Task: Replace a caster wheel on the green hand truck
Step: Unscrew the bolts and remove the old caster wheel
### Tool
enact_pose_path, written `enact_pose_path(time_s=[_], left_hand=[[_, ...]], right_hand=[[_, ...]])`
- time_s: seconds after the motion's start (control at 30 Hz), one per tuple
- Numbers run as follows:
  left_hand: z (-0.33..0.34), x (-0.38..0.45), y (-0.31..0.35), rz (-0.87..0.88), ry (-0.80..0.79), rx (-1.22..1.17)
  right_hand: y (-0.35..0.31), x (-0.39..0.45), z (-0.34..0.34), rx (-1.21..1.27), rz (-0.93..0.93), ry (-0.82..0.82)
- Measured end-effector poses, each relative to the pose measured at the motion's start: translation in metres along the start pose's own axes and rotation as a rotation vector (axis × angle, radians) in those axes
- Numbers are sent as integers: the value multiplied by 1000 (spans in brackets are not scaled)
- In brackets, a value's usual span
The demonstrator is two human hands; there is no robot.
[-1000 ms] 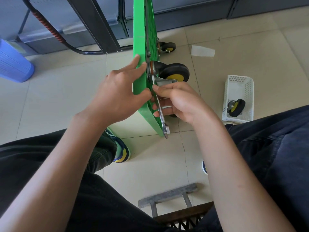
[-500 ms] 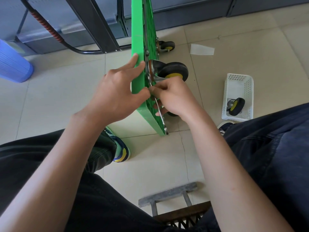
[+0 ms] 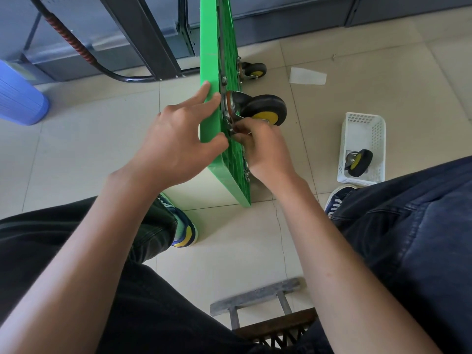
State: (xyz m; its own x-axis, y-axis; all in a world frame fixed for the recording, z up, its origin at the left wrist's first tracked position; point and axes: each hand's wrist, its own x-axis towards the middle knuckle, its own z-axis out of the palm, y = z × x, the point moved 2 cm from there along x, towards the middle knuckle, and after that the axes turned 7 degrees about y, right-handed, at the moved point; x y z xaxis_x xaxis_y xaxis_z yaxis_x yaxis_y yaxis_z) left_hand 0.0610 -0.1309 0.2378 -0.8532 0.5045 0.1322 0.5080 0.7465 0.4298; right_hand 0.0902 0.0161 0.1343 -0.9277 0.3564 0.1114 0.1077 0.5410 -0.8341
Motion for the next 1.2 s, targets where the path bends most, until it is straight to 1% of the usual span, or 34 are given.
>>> enact_pose_path(time_s=[0.13,0.23,0.37,0.6,0.77,0.9,1.2], left_hand=[[0,0,-1,6,-2,9],[0,0,-1,4,-8,7],[0,0,-1,8,-9,9],[0,1,-2,11,-13,12],[0,1,-1,4,-6,7],[1,1,-2,13,-6,-2],[1,1,-1,12,2,-1]], right_hand=[[6,-2,1,-39,-20,2],[11,-7,-3,11,44,-30],[12,-9,-7,184,187,-112],[-6,-10,-18,585,462,-288],[-15,-9,-24,742,585,-332],[-19,-7,-27,784,613,-329],[-22,-4,-28,719,584,-317]])
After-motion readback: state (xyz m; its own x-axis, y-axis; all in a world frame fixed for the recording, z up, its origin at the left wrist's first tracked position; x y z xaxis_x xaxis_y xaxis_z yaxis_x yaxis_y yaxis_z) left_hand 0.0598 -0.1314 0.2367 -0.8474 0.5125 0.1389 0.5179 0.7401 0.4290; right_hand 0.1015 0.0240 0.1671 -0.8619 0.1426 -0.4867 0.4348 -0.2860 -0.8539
